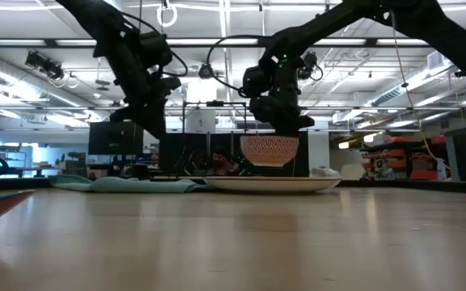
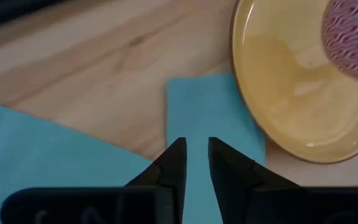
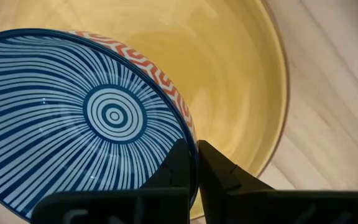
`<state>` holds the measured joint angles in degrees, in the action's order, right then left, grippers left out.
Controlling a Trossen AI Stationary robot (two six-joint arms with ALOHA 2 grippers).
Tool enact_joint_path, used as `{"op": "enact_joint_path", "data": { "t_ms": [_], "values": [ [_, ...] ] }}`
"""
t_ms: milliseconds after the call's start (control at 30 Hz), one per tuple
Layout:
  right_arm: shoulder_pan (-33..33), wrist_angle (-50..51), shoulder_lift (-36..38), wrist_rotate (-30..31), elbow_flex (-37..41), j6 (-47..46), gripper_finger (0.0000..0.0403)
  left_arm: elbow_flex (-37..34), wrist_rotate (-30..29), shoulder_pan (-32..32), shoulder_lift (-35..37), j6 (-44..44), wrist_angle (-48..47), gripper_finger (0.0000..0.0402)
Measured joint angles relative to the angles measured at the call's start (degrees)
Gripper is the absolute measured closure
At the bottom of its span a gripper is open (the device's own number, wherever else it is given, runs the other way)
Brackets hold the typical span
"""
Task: Set table place
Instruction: Put the blue bowl on the yellow plate
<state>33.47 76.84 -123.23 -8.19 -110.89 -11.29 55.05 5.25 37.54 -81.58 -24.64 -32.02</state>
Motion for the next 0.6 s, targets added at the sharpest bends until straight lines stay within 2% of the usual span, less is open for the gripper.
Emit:
{"op": "enact_joint_path", "data": {
  "t_ms": [600],
  "values": [
    [-0.8, -0.5, -3.8, -0.5, 0.2, 2.2, 0.0392, 0.0, 0.7, -0.7, -1.1, 0.4, 1.8, 0.0319]
  ]
}}
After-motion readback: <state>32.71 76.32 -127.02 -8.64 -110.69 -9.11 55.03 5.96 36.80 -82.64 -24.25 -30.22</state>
